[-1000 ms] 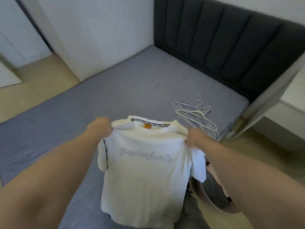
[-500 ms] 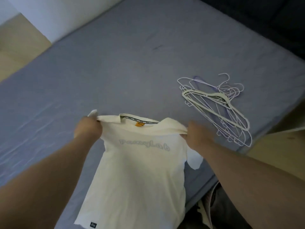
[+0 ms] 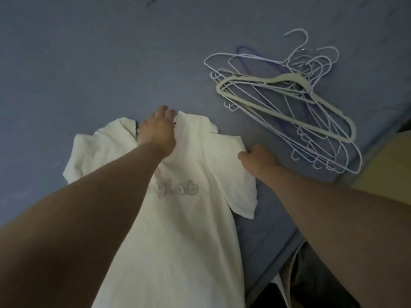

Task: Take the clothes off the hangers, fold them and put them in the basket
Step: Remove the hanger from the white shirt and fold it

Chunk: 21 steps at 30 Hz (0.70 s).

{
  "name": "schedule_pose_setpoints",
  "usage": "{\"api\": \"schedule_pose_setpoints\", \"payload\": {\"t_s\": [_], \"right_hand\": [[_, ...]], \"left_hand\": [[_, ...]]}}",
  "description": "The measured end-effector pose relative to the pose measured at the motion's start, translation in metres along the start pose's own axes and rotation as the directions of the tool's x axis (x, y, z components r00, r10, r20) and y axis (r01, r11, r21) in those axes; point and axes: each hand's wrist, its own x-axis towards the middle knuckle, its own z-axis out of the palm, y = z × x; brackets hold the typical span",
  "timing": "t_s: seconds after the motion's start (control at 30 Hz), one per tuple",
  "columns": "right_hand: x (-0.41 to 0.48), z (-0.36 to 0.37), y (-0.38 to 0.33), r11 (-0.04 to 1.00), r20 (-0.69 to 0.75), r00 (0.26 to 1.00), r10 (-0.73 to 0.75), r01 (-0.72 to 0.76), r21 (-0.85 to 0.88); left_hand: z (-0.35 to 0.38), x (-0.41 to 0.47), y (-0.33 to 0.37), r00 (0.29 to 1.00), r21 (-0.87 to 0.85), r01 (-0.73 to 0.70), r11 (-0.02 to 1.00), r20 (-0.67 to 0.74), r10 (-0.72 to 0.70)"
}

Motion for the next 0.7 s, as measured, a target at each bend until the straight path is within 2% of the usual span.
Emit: {"api": "schedule_pose_setpoints", "payload": {"t_s": [0.07, 0.17, 0.27, 0.33, 0.4, 0.47, 0.5, 0.53, 0.6, 0.67, 0.7], "right_hand": [[0.003, 0.008, 0.029, 0.998, 0.093, 0.994, 0.057, -0.056, -0.010], [0.004, 0.014, 0.051, 0.999, 0.170, 0.985, 0.024, -0.030, 0.034], [0.006, 0.007, 0.058, 0.966, 0.180, 0.983, 0.021, -0.066, 0.250], [0.004, -0.005, 0.060, 0.901, 0.165, 0.984, 0.063, -0.128, 0.415], [-0.002, -0.016, 0.062, 0.767, 0.211, 0.967, 0.141, -0.241, 0.595], [-0.005, -0.026, 0.072, 0.627, 0.277, 0.946, 0.171, -0.321, 0.710], [-0.007, -0.031, 0.077, 0.616, 0.280, 0.947, 0.159, -0.317, 0.721], [-0.009, -0.036, 0.082, 0.628, 0.249, 0.957, 0.151, -0.287, 0.723], [-0.009, -0.045, 0.094, 0.695, 0.067, 0.986, 0.153, -0.156, 0.702], [-0.007, -0.045, 0.107, 0.773, -0.135, 0.980, 0.145, -0.027, 0.634], [-0.008, -0.044, 0.111, 0.814, -0.182, 0.974, 0.134, -0.004, 0.581]], "left_hand": [[0.015, 0.014, 0.038, 0.987, 0.003, -0.134, 0.991, 0.090, 0.133], [0.028, 0.028, 0.069, 0.960, 0.030, -0.216, 0.976, 0.192, 0.206], [0.036, 0.035, 0.082, 0.951, 0.070, -0.222, 0.972, 0.237, 0.200], [0.037, 0.038, 0.090, 0.951, 0.093, -0.248, 0.964, 0.215, 0.224], [0.036, 0.040, 0.095, 0.949, 0.071, -0.254, 0.965, 0.210, 0.234], [0.031, 0.044, 0.104, 0.962, -0.030, -0.190, 0.981, 0.193, 0.193], [0.028, 0.044, 0.109, 0.973, -0.085, -0.156, 0.984, 0.161, 0.168], [0.026, 0.045, 0.113, 0.979, -0.121, -0.142, 0.982, 0.132, 0.158], [0.025, 0.044, 0.123, 0.980, -0.132, -0.162, 0.978, 0.090, 0.174], [0.028, 0.041, 0.129, 0.983, -0.138, -0.147, 0.979, 0.089, 0.161], [0.031, 0.039, 0.133, 0.984, -0.143, -0.125, 0.982, 0.107, 0.141]]}}
